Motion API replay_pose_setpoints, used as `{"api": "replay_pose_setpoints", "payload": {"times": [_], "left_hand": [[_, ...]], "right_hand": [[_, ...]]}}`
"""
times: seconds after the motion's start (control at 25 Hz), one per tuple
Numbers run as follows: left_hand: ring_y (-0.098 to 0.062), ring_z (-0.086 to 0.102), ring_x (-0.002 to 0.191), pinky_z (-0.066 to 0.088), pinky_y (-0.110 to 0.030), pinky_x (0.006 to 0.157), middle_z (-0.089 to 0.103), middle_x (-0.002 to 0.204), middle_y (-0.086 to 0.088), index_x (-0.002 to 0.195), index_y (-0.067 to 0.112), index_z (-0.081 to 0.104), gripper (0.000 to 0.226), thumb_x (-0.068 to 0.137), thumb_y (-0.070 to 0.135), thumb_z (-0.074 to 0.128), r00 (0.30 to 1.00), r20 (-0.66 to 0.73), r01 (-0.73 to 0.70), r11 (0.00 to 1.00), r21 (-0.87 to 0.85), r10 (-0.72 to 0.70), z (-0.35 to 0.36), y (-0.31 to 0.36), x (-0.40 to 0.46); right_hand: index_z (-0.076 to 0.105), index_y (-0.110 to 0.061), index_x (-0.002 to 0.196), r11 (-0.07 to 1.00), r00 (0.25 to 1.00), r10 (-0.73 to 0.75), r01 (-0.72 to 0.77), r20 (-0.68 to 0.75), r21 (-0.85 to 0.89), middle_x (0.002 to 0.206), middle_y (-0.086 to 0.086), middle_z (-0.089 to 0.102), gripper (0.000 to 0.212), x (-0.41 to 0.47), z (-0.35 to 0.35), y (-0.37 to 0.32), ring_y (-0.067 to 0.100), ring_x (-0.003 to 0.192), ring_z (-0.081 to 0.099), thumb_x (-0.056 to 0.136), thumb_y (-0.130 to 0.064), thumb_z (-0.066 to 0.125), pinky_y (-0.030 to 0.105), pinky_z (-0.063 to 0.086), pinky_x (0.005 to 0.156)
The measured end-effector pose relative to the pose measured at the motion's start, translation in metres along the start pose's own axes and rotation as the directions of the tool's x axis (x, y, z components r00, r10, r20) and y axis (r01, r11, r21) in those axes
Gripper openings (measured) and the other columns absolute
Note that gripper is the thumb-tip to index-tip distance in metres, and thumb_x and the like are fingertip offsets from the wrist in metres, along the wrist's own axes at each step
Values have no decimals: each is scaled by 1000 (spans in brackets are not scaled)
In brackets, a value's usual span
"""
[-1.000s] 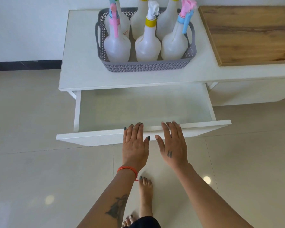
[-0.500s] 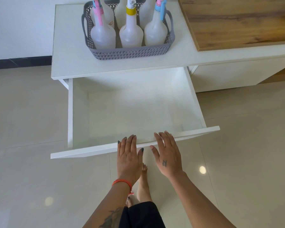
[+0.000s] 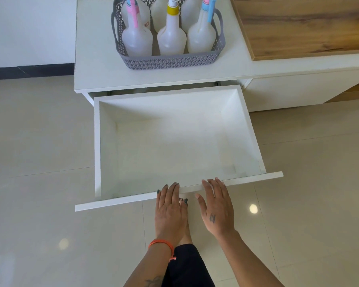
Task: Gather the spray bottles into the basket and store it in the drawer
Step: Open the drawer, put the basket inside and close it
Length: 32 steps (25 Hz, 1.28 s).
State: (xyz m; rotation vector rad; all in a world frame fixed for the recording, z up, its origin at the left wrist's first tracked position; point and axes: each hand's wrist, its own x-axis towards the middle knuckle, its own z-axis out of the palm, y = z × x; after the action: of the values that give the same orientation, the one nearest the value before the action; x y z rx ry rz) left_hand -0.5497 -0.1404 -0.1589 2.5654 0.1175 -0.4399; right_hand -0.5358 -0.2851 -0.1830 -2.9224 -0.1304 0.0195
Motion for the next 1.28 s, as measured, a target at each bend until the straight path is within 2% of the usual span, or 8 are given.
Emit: {"api": "replay_pose_setpoints", "payload": {"times": [0.12,0.28,0.4,0.68,0.92,1.0,1.12,1.28], "left_hand": [[-27,57,122,3,-26,113,63,127,-6,125,6,58,51,89,33,34,1000,17,3,1000,-20,-2,0,2,0],[-16,14,147,-11,-21,114,30,154,1,147,14,27,80,81,52,1,997,-47,52,991,-119,-58,-13,7,5],[-12,5,147,-10,-20,113,23,157,5,148,20,20,75,84,53,1,986,-122,91,976,-197,-116,-38,12,23],[-22,16,146,10,-35,120,31,154,-4,146,16,30,50,98,32,38,916,-383,-23,939,-343,-117,-129,27,127],[-28,32,138,25,-40,115,40,147,-13,141,8,38,51,95,31,41,780,-622,-188,924,-333,-65,-229,22,235],[-27,37,135,30,-41,112,41,146,-13,141,8,38,50,96,31,40,726,-685,-220,923,-316,-61,-263,19,270],[-27,43,131,34,-39,109,41,145,-10,142,12,35,49,98,32,38,685,-705,-157,908,-387,-182,-305,13,324],[-22,40,133,30,-30,106,40,146,-8,144,18,30,50,99,37,35,753,-571,-1,868,-497,-327,-319,4,392]], "right_hand": [[59,-7,121,1000,1000,1,-1,10,-7,120,13,64,46,0,-1,-1,31,121,55,95,-40,38,41,35,107],[55,-9,126,998,998,57,-57,7,37,125,13,62,52,8,-10,-5,31,121,55,95,-44,34,43,38,109],[51,-11,130,990,994,99,-94,-51,104,130,13,59,55,35,-28,-7,31,124,52,95,-48,32,43,38,107],[42,-11,138,953,948,203,-134,-247,271,140,15,47,60,163,-76,-2,31,133,40,95,-50,31,44,36,108],[45,-2,135,934,863,178,2,-472,357,132,23,50,54,302,-119,26,37,126,45,97,-40,37,47,39,105],[44,-5,136,921,859,204,-6,-469,390,132,20,50,52,349,-141,31,34,125,45,97,-39,36,42,37,105],[43,-7,136,890,863,223,9,-454,455,134,17,49,49,420,-165,33,29,124,45,98,-37,35,32,35,102],[41,-14,138,840,906,303,-107,-295,532,135,14,50,50,500,-164,39,26,123,47,96,-41,37,30,35,97]]}}
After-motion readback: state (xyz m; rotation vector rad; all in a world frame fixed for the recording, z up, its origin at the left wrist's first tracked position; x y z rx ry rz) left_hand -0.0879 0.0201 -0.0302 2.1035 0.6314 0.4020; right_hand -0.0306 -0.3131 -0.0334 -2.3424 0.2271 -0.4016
